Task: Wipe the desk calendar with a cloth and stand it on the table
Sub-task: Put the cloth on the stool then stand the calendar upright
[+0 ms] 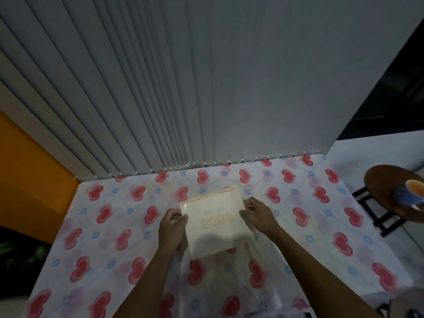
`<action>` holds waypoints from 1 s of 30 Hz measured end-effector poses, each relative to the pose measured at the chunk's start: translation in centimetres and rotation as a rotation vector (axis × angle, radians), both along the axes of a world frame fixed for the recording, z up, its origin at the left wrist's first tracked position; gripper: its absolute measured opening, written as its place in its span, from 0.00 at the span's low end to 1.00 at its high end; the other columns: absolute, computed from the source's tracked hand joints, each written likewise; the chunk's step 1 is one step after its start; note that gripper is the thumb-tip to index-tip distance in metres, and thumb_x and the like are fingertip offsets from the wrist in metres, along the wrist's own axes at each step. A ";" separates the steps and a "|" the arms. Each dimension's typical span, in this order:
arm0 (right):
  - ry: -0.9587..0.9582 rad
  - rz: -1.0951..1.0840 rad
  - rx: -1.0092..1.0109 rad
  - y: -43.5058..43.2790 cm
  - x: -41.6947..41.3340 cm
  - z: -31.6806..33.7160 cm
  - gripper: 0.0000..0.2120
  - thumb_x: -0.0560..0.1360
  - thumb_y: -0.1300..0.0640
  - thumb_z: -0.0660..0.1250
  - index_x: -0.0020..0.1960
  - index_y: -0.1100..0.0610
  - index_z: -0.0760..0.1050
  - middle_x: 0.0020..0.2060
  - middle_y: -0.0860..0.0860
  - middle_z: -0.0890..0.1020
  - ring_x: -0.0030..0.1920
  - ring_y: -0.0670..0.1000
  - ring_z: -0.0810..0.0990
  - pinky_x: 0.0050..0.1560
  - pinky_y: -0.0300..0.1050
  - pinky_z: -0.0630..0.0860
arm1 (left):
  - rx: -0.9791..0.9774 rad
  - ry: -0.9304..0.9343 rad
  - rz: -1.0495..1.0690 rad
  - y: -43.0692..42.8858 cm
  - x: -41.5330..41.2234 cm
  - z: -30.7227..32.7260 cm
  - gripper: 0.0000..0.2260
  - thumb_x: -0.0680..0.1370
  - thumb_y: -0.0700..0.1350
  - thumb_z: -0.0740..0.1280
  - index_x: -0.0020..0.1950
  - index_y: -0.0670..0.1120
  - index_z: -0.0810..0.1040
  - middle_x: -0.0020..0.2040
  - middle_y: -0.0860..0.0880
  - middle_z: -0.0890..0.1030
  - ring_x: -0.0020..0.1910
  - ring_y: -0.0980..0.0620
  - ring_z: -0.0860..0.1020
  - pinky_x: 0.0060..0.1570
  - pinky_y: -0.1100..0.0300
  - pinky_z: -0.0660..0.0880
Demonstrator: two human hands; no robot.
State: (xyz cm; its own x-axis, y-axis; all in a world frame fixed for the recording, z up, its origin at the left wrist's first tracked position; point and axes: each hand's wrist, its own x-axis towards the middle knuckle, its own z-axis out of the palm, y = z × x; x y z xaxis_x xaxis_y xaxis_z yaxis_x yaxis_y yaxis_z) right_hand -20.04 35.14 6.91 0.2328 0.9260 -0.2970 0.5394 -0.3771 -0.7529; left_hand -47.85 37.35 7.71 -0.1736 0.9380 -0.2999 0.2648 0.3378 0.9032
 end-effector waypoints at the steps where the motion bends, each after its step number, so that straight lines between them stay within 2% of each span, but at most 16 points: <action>1: 0.000 0.009 -0.012 -0.3 0.1 -0.4 0.08 0.78 0.53 0.69 0.56 0.53 0.75 0.54 0.47 0.80 0.53 0.51 0.80 0.52 0.46 0.77 | -0.001 -0.001 0.008 -0.3 -0.1 -0.2 0.03 0.75 0.44 0.73 0.46 0.51 0.80 0.47 0.49 0.84 0.45 0.47 0.81 0.46 0.52 0.76; 4: -0.013 0.002 -0.018 -1.1 -0.1 -1.3 0.11 0.78 0.53 0.69 0.58 0.54 0.75 0.54 0.50 0.82 0.53 0.51 0.81 0.54 0.48 0.79 | -0.026 -0.017 0.058 -1.1 -0.1 -0.9 0.03 0.70 0.47 0.74 0.42 0.54 0.82 0.46 0.51 0.85 0.43 0.44 0.83 0.43 0.48 0.78; 6: -0.001 -0.026 0.002 -1.3 -0.4 -1.7 0.13 0.79 0.54 0.69 0.61 0.56 0.75 0.56 0.50 0.82 0.53 0.49 0.79 0.52 0.43 0.76 | -0.027 -0.004 0.094 -1.5 -0.1 -1.2 0.05 0.72 0.43 0.75 0.42 0.53 0.82 0.44 0.50 0.86 0.42 0.41 0.84 0.39 0.46 0.78; 8: 0.003 -0.045 0.024 -1.4 -0.7 -1.7 0.14 0.78 0.55 0.69 0.62 0.57 0.75 0.57 0.50 0.82 0.52 0.48 0.78 0.49 0.39 0.72 | -0.019 0.033 0.120 -1.9 0.0 -1.6 0.06 0.74 0.42 0.74 0.42 0.52 0.82 0.43 0.50 0.86 0.42 0.42 0.84 0.40 0.46 0.80; 12: -0.023 -0.056 0.056 -1.8 -0.9 -1.8 0.13 0.78 0.56 0.69 0.62 0.57 0.79 0.55 0.51 0.85 0.50 0.47 0.80 0.41 0.28 0.68 | 0.010 0.084 0.140 -3.1 0.5 -1.8 0.07 0.75 0.46 0.74 0.38 0.54 0.82 0.39 0.57 0.84 0.44 0.50 0.83 0.40 0.62 0.76; 14: -0.044 -0.040 0.079 -2.1 -0.6 -1.7 0.14 0.78 0.56 0.69 0.63 0.57 0.80 0.55 0.52 0.86 0.48 0.46 0.80 0.41 0.24 0.66 | 0.013 0.070 0.117 -3.5 0.6 -2.1 0.03 0.76 0.47 0.74 0.43 0.53 0.84 0.41 0.55 0.85 0.46 0.50 0.84 0.46 0.57 0.80; 15: -0.042 -0.024 0.094 -2.2 -0.5 -1.7 0.15 0.78 0.56 0.70 0.64 0.57 0.80 0.56 0.52 0.86 0.49 0.47 0.81 0.41 0.24 0.66 | 0.019 0.054 0.099 -3.7 0.7 -2.0 0.01 0.76 0.46 0.74 0.47 0.51 0.85 0.43 0.53 0.86 0.47 0.50 0.84 0.50 0.53 0.81; 16: -0.038 -0.002 0.114 -2.4 -0.4 -1.6 0.16 0.78 0.56 0.70 0.66 0.56 0.80 0.57 0.52 0.86 0.51 0.47 0.82 0.43 0.25 0.68 | 0.026 0.046 0.077 -3.8 0.7 -2.0 0.06 0.76 0.46 0.74 0.52 0.49 0.86 0.45 0.52 0.86 0.48 0.51 0.84 0.52 0.51 0.81; 19: -0.034 0.056 0.158 -2.7 -0.1 -1.3 0.21 0.79 0.54 0.71 0.71 0.53 0.76 0.61 0.52 0.84 0.55 0.46 0.81 0.50 0.33 0.73 | 0.026 0.012 0.017 -4.1 0.7 -1.6 0.15 0.76 0.44 0.74 0.63 0.47 0.83 0.53 0.50 0.86 0.51 0.52 0.83 0.54 0.54 0.80; 21: -0.034 0.092 0.180 -2.7 0.1 -1.2 0.23 0.79 0.52 0.71 0.73 0.53 0.74 0.63 0.52 0.83 0.56 0.47 0.81 0.52 0.36 0.73 | 0.034 -0.015 -0.022 -4.2 0.7 -1.4 0.18 0.77 0.44 0.74 0.67 0.49 0.81 0.56 0.51 0.85 0.55 0.52 0.82 0.56 0.53 0.80; 25: -0.016 0.127 0.165 -2.5 0.5 -0.8 0.26 0.79 0.51 0.71 0.76 0.48 0.70 0.61 0.53 0.84 0.52 0.45 0.80 0.44 0.28 0.72 | 0.062 -0.053 -0.048 -4.2 0.7 -0.9 0.19 0.77 0.45 0.74 0.68 0.50 0.79 0.58 0.54 0.83 0.57 0.55 0.81 0.53 0.61 0.78; 27: -0.002 0.106 0.131 -2.2 0.6 -0.5 0.28 0.77 0.51 0.71 0.76 0.46 0.69 0.59 0.53 0.85 0.49 0.48 0.80 0.43 0.32 0.74 | 0.067 -0.083 -0.057 -4.0 0.7 -0.6 0.17 0.77 0.44 0.74 0.66 0.49 0.79 0.58 0.54 0.84 0.58 0.56 0.81 0.52 0.64 0.78; 30: 0.023 0.095 0.097 -1.7 0.8 0.2 0.30 0.76 0.50 0.72 0.76 0.45 0.68 0.62 0.52 0.84 0.51 0.48 0.79 0.51 0.43 0.78 | 0.071 -0.096 -0.086 -3.2 0.7 -0.5 0.14 0.77 0.43 0.74 0.62 0.49 0.79 0.57 0.56 0.84 0.58 0.57 0.81 0.52 0.65 0.78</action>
State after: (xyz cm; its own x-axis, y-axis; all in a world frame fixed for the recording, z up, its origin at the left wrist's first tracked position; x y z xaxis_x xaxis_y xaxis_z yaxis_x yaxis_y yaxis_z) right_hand -19.21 33.43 7.06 0.1371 0.9683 -0.2088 0.5513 -0.2497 -0.7960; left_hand -47.17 34.14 7.19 -0.0652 0.9677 -0.2437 0.2010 0.2519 0.9466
